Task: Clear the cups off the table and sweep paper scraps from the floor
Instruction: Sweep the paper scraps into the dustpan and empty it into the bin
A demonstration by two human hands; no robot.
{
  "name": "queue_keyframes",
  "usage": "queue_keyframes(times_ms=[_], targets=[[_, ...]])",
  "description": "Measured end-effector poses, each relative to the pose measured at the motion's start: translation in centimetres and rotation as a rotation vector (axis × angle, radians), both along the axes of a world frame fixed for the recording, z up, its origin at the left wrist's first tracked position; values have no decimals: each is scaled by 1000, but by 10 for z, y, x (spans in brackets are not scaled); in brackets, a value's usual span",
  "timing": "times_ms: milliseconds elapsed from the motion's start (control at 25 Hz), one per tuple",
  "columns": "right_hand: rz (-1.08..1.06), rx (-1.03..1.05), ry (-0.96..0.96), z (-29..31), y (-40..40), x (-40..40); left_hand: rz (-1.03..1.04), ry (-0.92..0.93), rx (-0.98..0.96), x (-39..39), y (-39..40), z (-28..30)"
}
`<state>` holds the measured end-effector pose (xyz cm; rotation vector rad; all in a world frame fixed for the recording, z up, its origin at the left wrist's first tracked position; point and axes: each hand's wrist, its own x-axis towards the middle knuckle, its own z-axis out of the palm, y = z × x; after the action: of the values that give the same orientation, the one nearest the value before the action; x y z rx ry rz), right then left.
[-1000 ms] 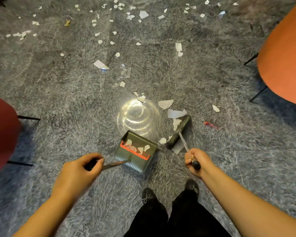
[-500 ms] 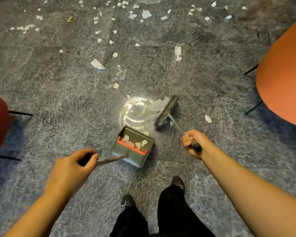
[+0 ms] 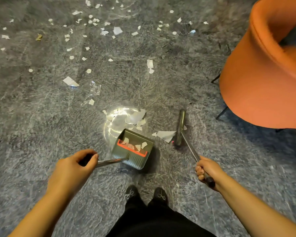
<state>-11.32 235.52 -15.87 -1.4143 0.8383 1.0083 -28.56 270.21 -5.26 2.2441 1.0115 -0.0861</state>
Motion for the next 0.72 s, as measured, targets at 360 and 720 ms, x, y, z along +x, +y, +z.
queue_keyframes(times_ms=[360,720], targets=[[22,-142,30,-37,9,50,-118,-16,-72,85,33,-10],[174,-9,51,-56,136,90,-103,3,-64,93,103,-3]])
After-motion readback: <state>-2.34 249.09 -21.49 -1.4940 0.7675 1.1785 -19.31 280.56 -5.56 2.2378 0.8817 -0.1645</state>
